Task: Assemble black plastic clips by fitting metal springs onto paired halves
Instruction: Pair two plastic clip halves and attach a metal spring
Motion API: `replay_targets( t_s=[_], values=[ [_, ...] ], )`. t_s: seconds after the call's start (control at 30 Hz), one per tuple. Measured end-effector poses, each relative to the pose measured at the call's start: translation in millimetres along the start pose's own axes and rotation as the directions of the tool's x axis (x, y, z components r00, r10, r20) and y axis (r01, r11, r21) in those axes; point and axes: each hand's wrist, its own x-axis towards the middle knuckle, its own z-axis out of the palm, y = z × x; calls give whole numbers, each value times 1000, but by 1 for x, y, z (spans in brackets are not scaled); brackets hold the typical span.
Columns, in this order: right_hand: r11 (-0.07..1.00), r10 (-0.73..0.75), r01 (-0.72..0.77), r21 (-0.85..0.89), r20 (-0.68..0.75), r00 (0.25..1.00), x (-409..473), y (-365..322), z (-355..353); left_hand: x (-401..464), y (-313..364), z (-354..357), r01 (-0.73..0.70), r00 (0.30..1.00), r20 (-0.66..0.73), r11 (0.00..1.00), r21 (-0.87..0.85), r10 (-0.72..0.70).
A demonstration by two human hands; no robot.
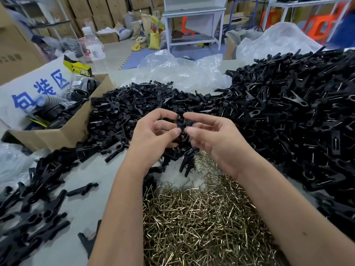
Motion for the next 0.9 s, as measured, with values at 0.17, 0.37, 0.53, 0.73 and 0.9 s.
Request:
replay_targets(
  t_s=[0.17, 0.37, 0.53, 0.73, 0.9],
  values=[
    [969, -163, 146, -200, -72, 984, 1, 6, -1, 2, -2, -1, -22, 1000, -20, 1000, -11, 21],
    [903, -238, 206, -377, -38, 971, 3, 8, -5, 2, -2, -1, -29, 1000, 0, 1000, -10, 29],
    [898, -327, 272, -345, -112, 938, 5, 11, -6, 1, 1, 1, -27, 999, 41, 998, -54, 29],
    [882, -350, 304, -359, -69, 934, 4, 8, -7, 1, 2, 4, -6, 999, 44, 997, -78, 10],
    [867, -315, 286, -407, -4, 949, 2, 6, -8, 1, 2, 3, 8, 1000, 2, 996, -92, -8]
  ],
)
